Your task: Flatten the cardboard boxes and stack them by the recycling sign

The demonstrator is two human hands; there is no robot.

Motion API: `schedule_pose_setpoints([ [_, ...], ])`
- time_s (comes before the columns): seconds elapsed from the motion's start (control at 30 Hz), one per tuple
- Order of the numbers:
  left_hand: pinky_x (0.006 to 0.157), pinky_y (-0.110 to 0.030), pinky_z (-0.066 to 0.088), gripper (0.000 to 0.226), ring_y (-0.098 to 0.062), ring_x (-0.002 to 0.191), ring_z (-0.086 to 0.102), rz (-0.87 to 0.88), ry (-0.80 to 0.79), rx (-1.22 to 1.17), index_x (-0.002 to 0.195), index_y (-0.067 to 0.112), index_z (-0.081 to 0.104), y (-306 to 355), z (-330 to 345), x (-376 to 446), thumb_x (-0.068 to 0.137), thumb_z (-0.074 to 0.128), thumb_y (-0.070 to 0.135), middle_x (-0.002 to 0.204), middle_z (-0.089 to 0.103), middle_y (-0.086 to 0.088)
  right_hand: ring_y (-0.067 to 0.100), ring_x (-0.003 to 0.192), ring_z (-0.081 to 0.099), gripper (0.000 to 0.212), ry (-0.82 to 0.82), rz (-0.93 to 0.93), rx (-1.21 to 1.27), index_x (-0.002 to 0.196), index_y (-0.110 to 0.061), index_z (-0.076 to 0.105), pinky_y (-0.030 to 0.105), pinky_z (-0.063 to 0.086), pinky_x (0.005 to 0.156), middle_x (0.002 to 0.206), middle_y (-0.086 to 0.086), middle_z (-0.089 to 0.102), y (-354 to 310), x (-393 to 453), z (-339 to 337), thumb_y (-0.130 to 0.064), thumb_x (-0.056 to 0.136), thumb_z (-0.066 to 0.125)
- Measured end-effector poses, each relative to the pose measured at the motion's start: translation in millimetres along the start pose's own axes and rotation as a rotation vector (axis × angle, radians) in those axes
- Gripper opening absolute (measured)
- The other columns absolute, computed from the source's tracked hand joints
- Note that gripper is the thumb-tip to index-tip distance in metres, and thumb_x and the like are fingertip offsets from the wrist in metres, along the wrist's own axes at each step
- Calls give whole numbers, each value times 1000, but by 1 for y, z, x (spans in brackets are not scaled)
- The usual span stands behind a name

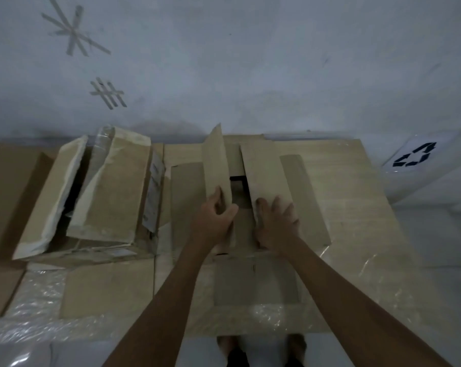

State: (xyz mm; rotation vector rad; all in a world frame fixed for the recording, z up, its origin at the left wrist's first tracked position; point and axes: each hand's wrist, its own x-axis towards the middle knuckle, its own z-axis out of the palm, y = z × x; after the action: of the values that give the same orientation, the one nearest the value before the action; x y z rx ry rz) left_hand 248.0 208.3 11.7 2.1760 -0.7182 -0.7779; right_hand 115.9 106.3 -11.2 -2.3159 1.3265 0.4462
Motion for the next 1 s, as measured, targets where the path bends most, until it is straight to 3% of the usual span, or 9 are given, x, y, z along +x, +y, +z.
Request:
schedule_pose_setpoints([
  [0.07,78,-18,47,65,-15,99,64,85,36,69,153,17,40,7,-16,-9,96,61,40,126,68,-7,52,143,14,60,5,-72,40,151,-29,16,61,26,112,160,15,9,7,-2,-6,-39,97,41],
  [0.13,90,-22,44,59,-20,117,62,116,36,154,153,12,41,11,-26,-17,99,55,34,140,61,-5,48,132,38,58,74,-195,144,149,-18,23,52,37,105,150,21,31,15,-9,-15,-34,97,43],
  [0.2,87,-31,51,47,-27,111,65,134,9,192,146,13,51,15,-35,-24,102,47,29,129,65,-3,41,119,53,53,181,-269,266,149,-11,30,43,42,95,137,21,49,26,-15,-30,-20,98,45],
  [0.3,72,-48,55,22,-32,82,65,146,45,167,107,16,63,5,-44,-30,103,42,24,92,69,-13,37,94,62,50,243,-245,383,147,-15,37,34,42,75,109,18,64,52,-19,-55,-8,98,43],
  [0.4,71,-48,54,18,-37,85,66,26,182,219,104,12,61,-24,-53,-31,102,44,18,93,68,-17,35,77,64,42,321,-159,431,141,-15,44,36,48,64,93,18,67,91,-14,-66,-12,99,44],
  [0.6,91,-51,46,38,-49,118,56,-241,238,386,133,-5,39,-59,-41,-18,98,51,5,129,53,-29,50,111,58,60,279,117,459,136,-2,49,45,46,89,119,33,63,155,3,-58,-31,85,56],
  [0.73,88,-55,51,74,-50,123,48,-109,234,719,158,15,20,-76,-12,-7,93,54,8,150,32,-28,40,125,55,77,198,99,420,149,-8,39,41,40,103,140,20,55,158,13,-44,-7,81,75],
  [0.83,102,-63,43,59,-50,139,35,172,43,654,150,26,39,-78,18,0,91,42,32,158,27,-27,40,125,55,73,145,45,311,151,-11,36,38,41,99,142,21,53,157,26,-32,-3,86,67],
  [1.0,120,-60,21,80,-38,152,-4,-26,-125,459,149,36,38,-68,46,1,82,59,75,164,-13,0,34,139,41,54,-8,113,378,154,-14,34,31,33,108,155,15,40,155,47,-21,-29,103,48],
])
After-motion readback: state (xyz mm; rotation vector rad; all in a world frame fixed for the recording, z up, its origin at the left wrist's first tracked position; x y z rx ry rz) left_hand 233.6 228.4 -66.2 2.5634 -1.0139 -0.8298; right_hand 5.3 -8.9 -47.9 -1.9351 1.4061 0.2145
